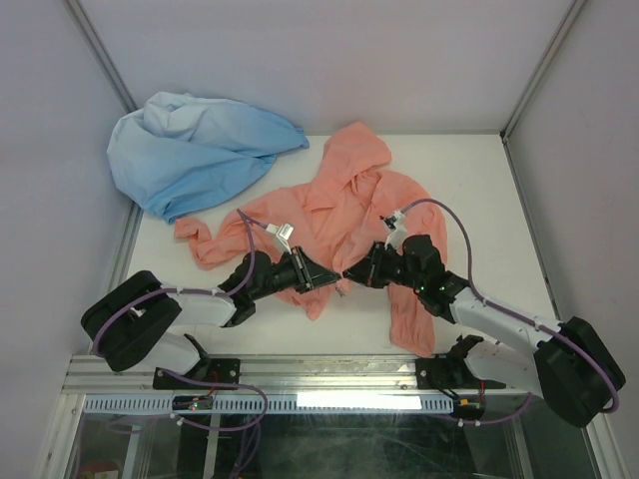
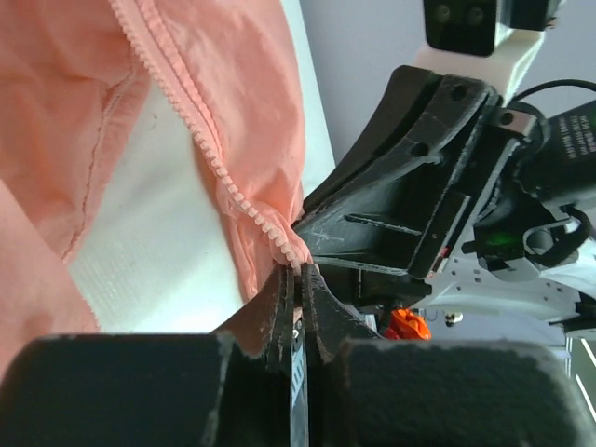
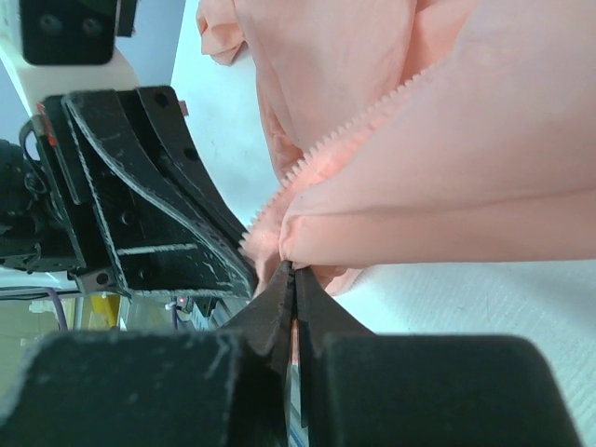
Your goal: Zip up the jacket
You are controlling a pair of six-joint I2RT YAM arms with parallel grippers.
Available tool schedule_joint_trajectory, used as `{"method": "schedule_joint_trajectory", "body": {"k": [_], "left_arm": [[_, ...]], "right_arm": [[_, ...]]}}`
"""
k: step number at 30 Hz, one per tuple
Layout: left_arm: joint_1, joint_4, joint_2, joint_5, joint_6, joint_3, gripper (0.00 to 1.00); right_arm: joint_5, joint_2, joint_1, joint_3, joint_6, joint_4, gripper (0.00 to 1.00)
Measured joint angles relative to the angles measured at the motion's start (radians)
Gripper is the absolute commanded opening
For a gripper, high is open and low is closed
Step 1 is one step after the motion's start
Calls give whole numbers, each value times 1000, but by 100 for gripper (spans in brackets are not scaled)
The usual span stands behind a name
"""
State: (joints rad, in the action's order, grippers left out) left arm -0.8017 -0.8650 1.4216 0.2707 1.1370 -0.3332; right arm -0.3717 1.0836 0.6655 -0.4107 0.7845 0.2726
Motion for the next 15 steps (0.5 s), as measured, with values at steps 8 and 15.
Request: {"method": "schedule_joint_trajectory", "body": {"k": [8, 15], "left_arm": [[12, 19, -77, 17, -72, 2, 0], [12, 146, -185, -35, -152, -44, 0]], "right_arm": [[98, -113, 0, 0, -91, -150, 39], [109, -225, 2, 30, -196, -166, 52]]}}
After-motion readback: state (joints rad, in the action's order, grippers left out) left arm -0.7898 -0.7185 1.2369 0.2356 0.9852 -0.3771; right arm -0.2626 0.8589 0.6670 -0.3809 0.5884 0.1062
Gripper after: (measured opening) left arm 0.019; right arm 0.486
